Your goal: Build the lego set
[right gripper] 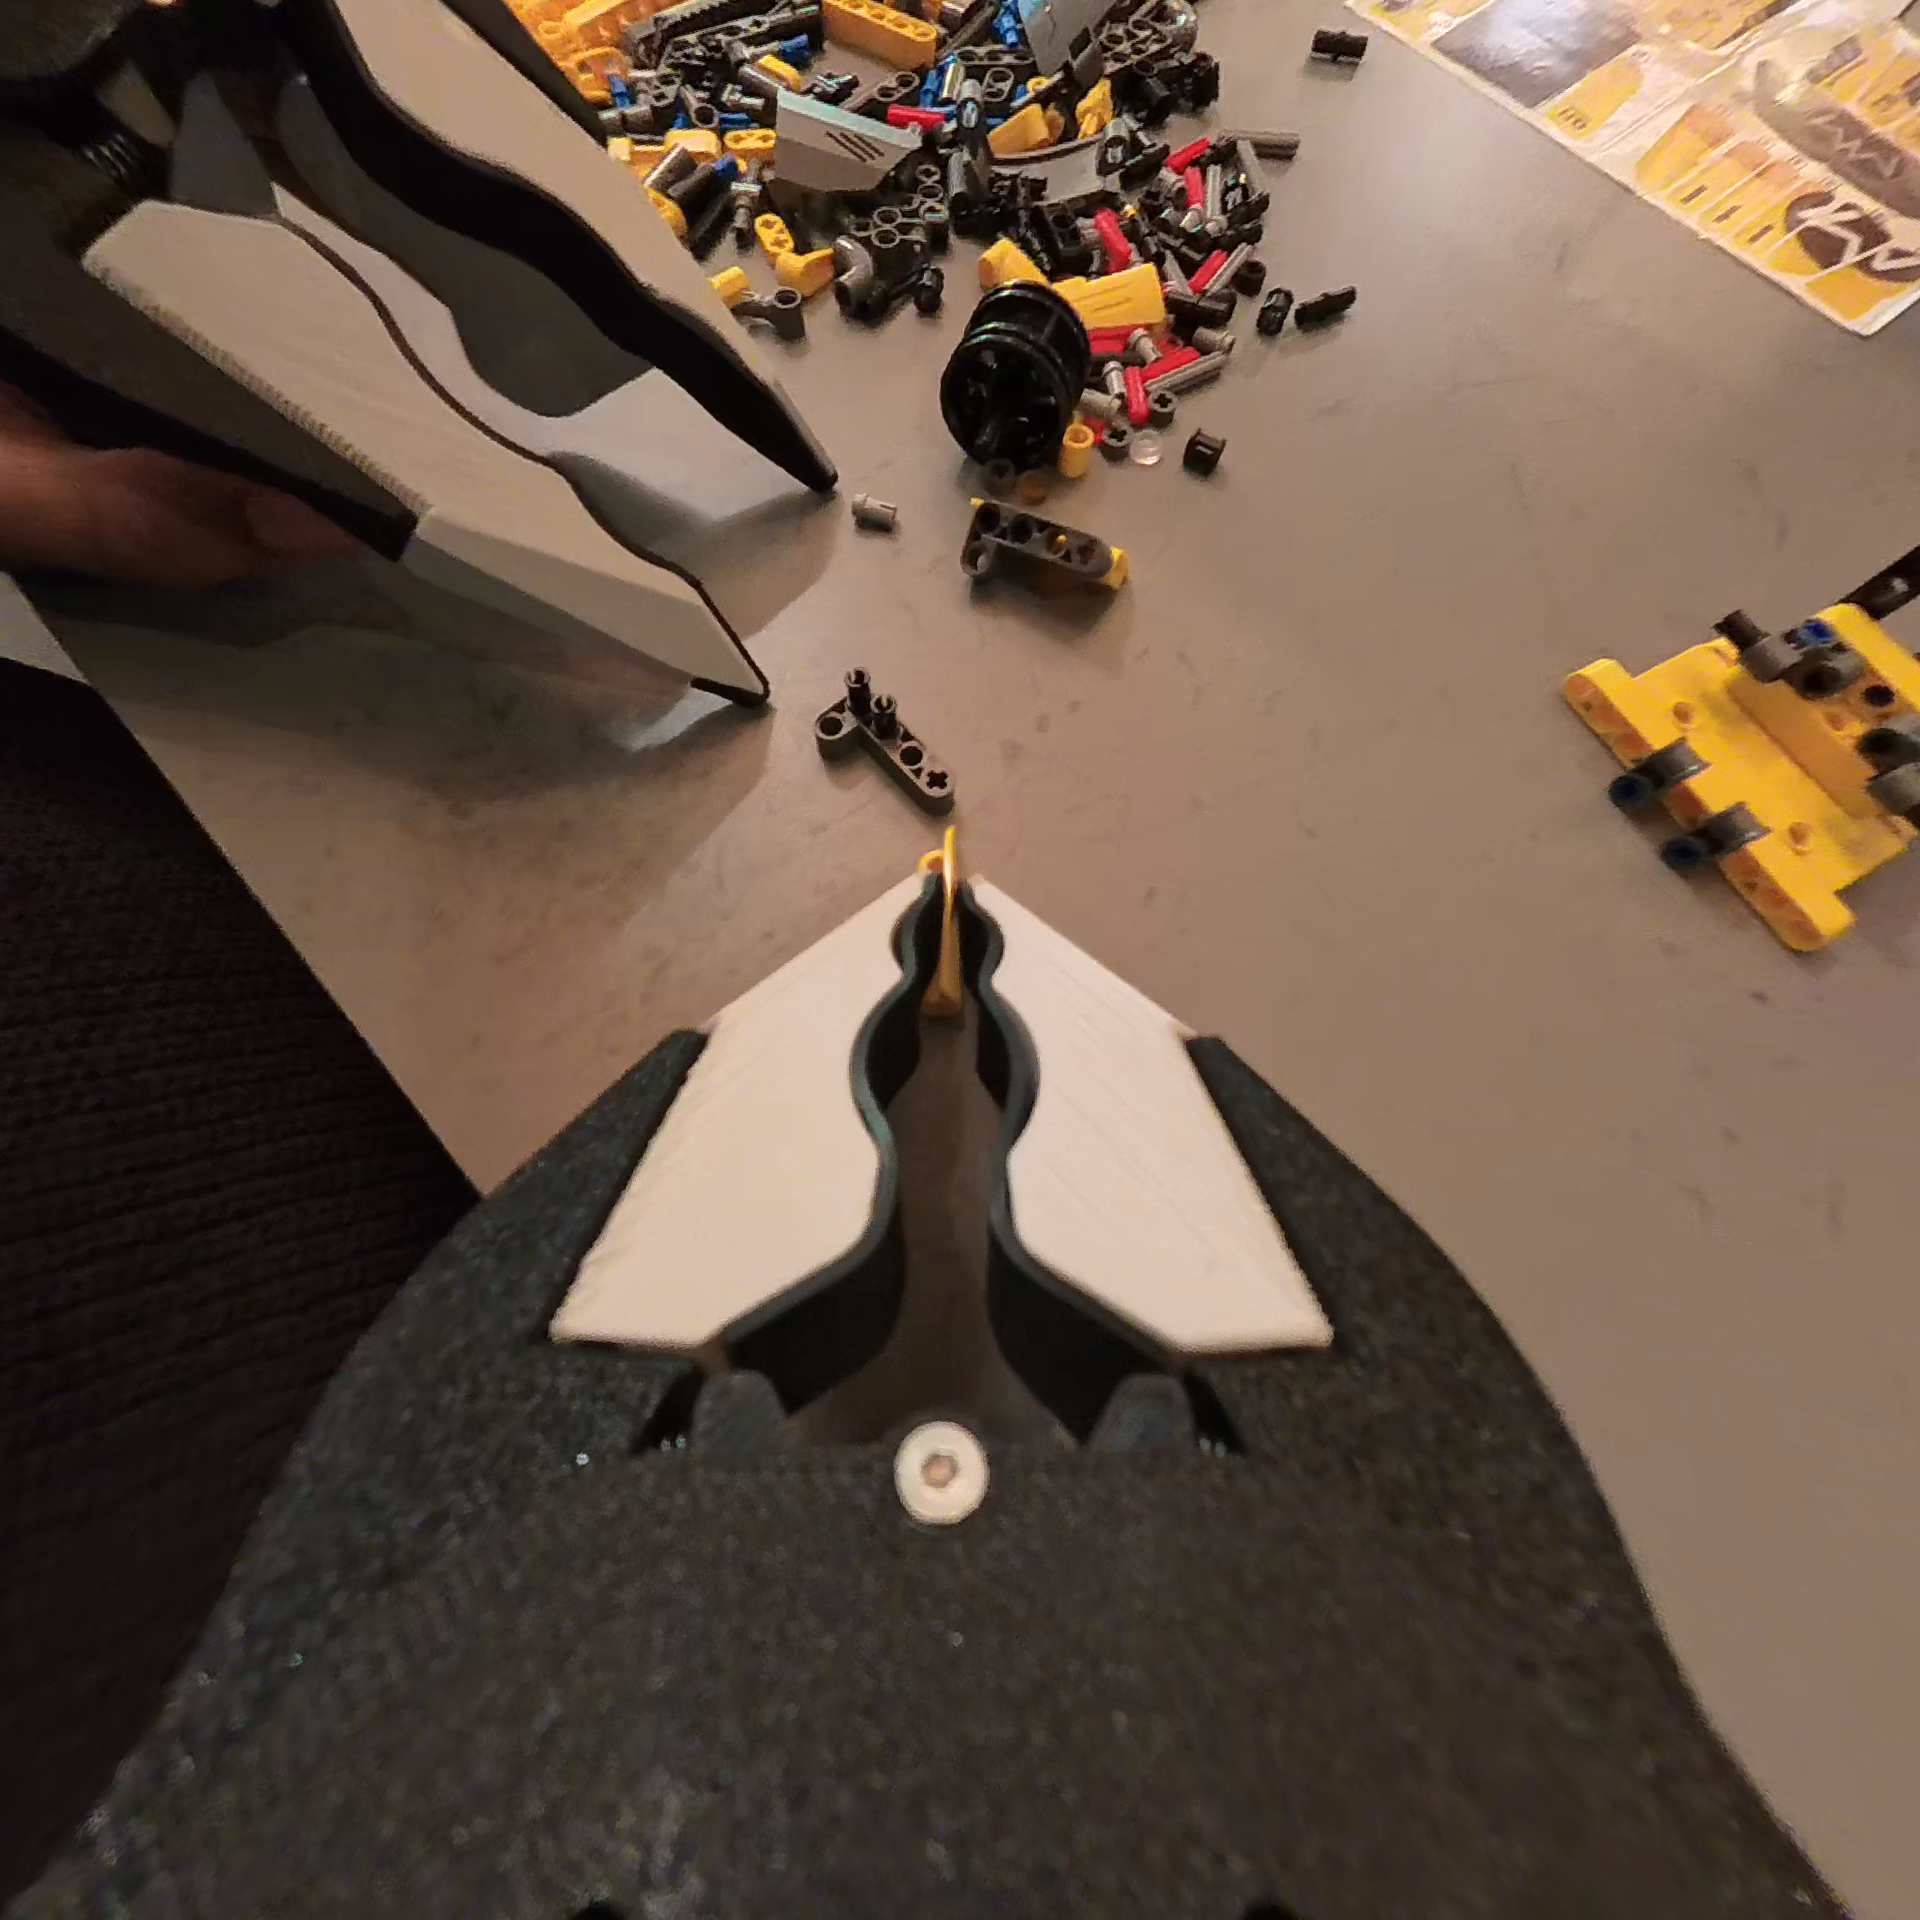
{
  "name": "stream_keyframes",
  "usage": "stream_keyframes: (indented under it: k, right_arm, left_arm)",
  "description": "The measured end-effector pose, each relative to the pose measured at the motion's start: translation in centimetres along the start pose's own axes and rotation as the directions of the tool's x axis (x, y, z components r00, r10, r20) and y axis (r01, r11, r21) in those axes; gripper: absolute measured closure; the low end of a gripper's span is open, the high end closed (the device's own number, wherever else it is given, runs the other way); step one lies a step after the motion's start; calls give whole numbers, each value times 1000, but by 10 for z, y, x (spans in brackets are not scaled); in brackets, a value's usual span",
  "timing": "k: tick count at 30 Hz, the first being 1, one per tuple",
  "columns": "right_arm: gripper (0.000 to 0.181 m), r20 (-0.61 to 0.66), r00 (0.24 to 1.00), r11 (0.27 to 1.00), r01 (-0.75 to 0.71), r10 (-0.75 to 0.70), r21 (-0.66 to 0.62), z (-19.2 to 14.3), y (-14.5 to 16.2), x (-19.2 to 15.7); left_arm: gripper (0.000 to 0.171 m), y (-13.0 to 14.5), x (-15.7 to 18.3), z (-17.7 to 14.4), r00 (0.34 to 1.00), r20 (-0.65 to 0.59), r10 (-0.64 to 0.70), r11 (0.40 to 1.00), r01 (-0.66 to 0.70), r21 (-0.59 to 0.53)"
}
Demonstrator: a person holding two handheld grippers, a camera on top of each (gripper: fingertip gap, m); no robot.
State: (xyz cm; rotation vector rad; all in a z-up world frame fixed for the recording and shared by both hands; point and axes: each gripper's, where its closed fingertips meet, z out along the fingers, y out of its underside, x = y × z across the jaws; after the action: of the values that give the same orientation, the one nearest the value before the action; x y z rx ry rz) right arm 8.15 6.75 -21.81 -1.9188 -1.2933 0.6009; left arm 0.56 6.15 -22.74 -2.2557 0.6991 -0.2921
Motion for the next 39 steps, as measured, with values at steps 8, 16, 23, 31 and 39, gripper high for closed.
stream_keyframes:
  k: [8, 16, 23, 31, 39]
  right_arm:
    - [160, 113, 993, 998, -29, 35, -54, 2, -7, -7]
    - [171, 114, 991, 976, 94, -72, -199, 3, -6, -18]
    - [180, 52, 964, 923, 265, -261, -279, 3, -13, -14]
    - [181, 318, 834, 837, 519, -451, -174, 12, -55, -15]
    - [181, 520, 742, 805, 571, -424, -158, 14, -41, -22]
  left_arm:
    - [116, 0, 0, 0, 1000, -6, -7, 1000, 7, 1]
    - [116, 0, 0, 0, 1000, -3, -3, 1000, 3, 0]
    - [116, 0, 0, 0, 1000, -2, -1, 1000, 1, 0]
    - [116, 0, 0, 0, 1000, -3, -3, 1000, 3, 0]
    - [116, 0, 0, 0, 1000, -10, -10, 1000, 10, 2]
